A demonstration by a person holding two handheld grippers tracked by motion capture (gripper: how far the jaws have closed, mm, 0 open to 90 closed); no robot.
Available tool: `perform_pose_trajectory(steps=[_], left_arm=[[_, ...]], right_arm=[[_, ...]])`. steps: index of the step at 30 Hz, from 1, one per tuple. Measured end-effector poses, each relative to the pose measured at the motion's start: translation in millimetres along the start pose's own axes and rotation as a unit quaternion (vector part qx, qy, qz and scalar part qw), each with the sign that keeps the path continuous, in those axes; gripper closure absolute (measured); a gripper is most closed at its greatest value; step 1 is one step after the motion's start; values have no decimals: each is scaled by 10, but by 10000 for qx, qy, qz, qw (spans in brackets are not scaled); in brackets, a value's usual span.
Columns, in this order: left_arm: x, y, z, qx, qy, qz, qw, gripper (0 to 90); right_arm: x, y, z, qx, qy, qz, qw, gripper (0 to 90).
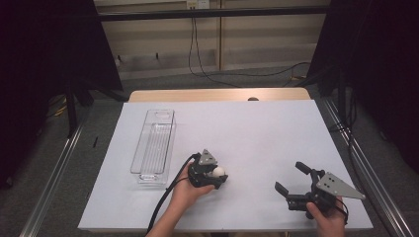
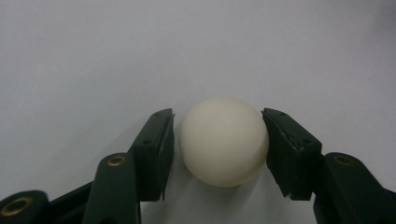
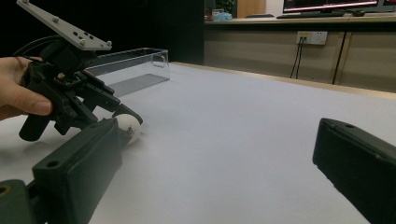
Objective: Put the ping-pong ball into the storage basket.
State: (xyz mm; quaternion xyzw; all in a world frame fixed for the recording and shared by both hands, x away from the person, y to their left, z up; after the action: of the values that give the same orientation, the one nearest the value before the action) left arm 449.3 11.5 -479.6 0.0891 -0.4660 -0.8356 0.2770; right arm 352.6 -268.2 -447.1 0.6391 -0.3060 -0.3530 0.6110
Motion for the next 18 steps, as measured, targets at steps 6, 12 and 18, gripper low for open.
perform_pose_trajectory(steps=[6,12,18], left_arm=[[-4,-7,-4,-6,-44,15,10000,483],[-3,-5,0,-37,-36,28,10000,506],[-11,-3,8,-80,-10,45,10000,509]], right_arm=[[1,0,-3,10,-3,5,10000,8],[-1,0,-7,22,-38,-28,10000,8],[-1,-4,-5,6,-44,-32,10000,8]])
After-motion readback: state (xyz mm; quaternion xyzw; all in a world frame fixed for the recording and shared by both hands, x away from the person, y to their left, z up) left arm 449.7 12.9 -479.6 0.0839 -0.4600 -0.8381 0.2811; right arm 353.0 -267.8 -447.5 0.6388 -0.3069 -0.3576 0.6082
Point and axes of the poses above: each handheld gripper's, and its own axes: z roughly backward along the jaws, y roughly out of its top, x roughly to its right, the point moved 4 cm from there along -z, roughly forward along the jaws, and after that the axes turned 9 degrees about x, right-handed, at the moved point
